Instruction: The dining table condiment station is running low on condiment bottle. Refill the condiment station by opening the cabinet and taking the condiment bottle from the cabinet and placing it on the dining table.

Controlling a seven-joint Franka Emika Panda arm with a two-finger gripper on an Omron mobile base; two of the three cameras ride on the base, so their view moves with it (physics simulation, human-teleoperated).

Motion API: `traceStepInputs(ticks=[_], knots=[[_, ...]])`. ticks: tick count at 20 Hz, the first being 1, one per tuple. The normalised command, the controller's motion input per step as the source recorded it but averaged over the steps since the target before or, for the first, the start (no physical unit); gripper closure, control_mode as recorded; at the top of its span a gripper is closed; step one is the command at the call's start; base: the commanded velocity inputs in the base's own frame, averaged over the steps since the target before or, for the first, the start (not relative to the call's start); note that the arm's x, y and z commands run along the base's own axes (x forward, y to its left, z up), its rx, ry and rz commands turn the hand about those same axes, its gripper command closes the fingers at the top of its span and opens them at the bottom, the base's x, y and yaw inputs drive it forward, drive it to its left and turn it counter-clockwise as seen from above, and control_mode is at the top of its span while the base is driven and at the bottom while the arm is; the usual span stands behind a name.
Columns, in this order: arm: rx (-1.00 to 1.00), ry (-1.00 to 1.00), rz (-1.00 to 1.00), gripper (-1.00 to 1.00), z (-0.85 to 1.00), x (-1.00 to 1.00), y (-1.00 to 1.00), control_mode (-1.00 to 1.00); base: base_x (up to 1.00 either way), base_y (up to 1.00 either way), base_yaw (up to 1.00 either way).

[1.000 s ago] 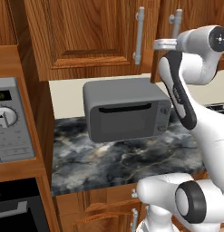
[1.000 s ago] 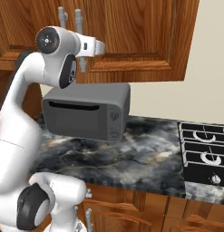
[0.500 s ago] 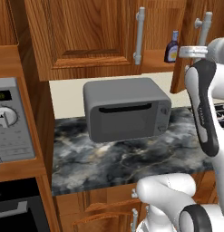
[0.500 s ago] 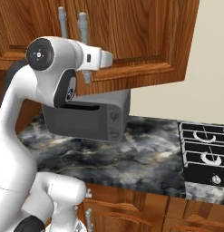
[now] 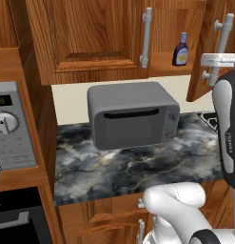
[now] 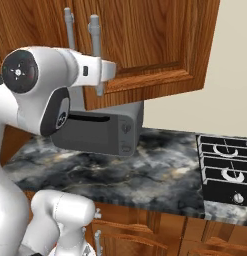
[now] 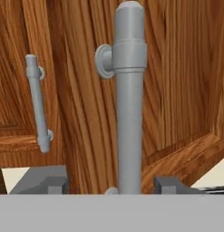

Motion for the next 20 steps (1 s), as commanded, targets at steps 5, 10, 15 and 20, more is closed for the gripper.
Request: traceStepInputs(ticks=[5,10,15,20], knots=[[-0.13,0.03,0.12,-1.00,0.11,-0.17,0.78,-1.00,0.00,0.00,0.00],[-0.25,0.21,0.05,-1.00,0.00,0.00,0.82,-1.00,0.00,0.00,0.00],[-0.37,0.14,0.00,-1.00,-0.12,0.13,0.18,-1.00,0.00,0.00,0.00],[-0.37,0.00,0.00,-1.00,-0.38,0.18,0.00,-1.00,0.00,0.00,0.00]])
